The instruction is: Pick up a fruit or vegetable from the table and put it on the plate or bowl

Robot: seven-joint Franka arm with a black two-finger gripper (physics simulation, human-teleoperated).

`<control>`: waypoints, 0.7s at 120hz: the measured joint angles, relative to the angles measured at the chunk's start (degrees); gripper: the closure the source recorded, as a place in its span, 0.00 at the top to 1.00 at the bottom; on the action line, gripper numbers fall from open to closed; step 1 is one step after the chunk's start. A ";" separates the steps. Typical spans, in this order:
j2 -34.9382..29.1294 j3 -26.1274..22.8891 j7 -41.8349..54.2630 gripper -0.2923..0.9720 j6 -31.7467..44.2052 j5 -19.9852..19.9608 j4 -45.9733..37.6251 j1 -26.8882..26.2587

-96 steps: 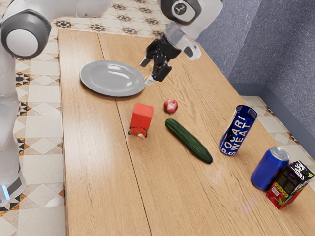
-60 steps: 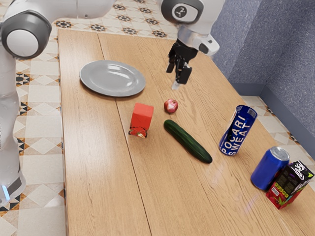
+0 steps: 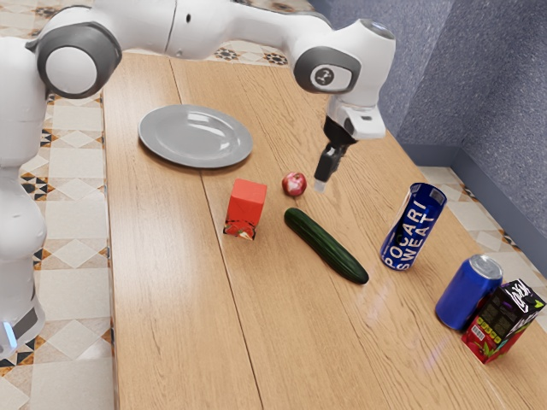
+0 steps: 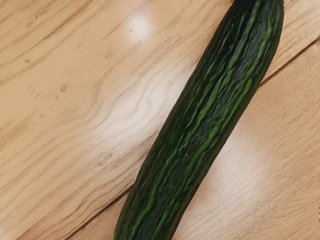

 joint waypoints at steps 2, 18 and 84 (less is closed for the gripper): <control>0.25 -1.24 1.25 0.77 0.59 -0.07 -0.40 0.89; 2.15 -6.26 10.08 0.77 4.32 -0.44 -2.51 5.71; 6.55 -6.77 28.74 0.77 13.14 -1.92 -9.33 4.78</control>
